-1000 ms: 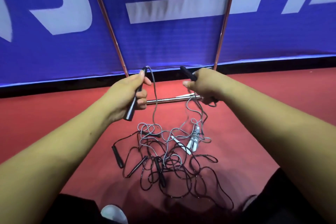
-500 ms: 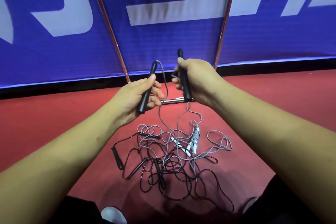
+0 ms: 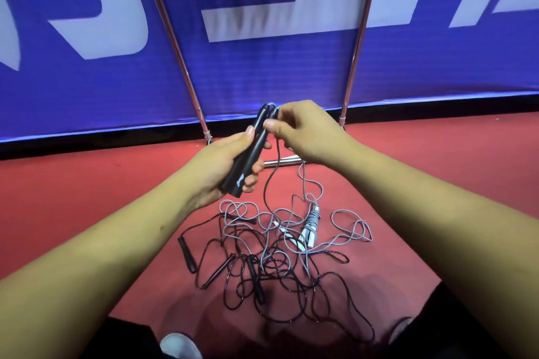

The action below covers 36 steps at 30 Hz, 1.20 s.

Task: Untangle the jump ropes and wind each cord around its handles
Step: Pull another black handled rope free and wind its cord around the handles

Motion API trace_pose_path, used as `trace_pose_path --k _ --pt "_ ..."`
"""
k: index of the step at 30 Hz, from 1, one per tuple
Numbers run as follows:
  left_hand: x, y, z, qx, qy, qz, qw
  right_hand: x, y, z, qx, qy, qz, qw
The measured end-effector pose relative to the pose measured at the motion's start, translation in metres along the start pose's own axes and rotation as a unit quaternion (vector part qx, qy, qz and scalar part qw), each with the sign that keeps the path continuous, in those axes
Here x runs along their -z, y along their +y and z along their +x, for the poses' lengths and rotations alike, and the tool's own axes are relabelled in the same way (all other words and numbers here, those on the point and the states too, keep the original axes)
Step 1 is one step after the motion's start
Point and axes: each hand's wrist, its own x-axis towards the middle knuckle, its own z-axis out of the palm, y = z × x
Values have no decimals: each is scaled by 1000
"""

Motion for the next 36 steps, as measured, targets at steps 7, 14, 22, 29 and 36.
trace_pose_path --k 7,14,22,29,36 --pt "10 14 -6 69 -74 17 995 19 11 5 63 -7 105 992" --pt "17 18 -11 94 -116 64 987 34 10 5 65 -116 132 982" --pt "16 19 -13 60 -90 252 962 37 9 6 110 -88 43 989" --pt "24 26 -15 3 -50 359 932 39 10 5 132 -80 -18 988" --pt "42 39 -19 -61 -3 506 861 36 5 5 128 -63 -66 988"
